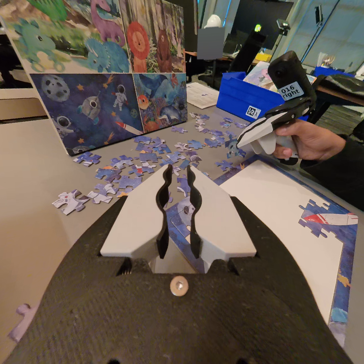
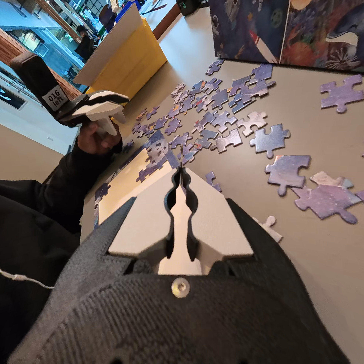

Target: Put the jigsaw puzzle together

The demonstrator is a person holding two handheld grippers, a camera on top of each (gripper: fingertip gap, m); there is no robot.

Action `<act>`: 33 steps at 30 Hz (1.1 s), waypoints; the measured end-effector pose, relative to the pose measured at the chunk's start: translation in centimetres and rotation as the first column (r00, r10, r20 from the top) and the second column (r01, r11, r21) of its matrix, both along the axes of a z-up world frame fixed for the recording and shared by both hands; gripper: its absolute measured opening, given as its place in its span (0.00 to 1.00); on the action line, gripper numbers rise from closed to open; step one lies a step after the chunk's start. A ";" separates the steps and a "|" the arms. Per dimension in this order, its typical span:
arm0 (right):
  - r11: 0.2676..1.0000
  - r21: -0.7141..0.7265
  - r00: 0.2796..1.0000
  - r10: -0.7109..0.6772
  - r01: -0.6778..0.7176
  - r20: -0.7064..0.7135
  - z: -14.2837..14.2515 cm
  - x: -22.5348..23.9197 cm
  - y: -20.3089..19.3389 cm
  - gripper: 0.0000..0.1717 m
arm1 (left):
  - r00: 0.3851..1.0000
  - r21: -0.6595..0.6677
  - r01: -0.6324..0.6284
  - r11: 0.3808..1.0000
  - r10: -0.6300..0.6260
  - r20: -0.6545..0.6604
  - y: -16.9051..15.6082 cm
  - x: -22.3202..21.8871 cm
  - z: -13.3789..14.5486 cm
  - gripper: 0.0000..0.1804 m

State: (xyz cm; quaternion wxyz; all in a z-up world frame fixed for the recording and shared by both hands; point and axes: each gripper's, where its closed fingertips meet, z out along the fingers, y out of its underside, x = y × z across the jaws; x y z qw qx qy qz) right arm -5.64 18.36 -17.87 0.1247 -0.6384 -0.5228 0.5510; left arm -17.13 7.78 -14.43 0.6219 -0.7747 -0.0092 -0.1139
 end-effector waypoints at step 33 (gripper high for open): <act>0.946 0.217 0.970 -0.243 0.243 -0.029 1.4 1.1 5.1 0.14 | 0.979 0.047 -0.201 0.978 0.203 -0.034 -1.0 -3.5 0.9 0.04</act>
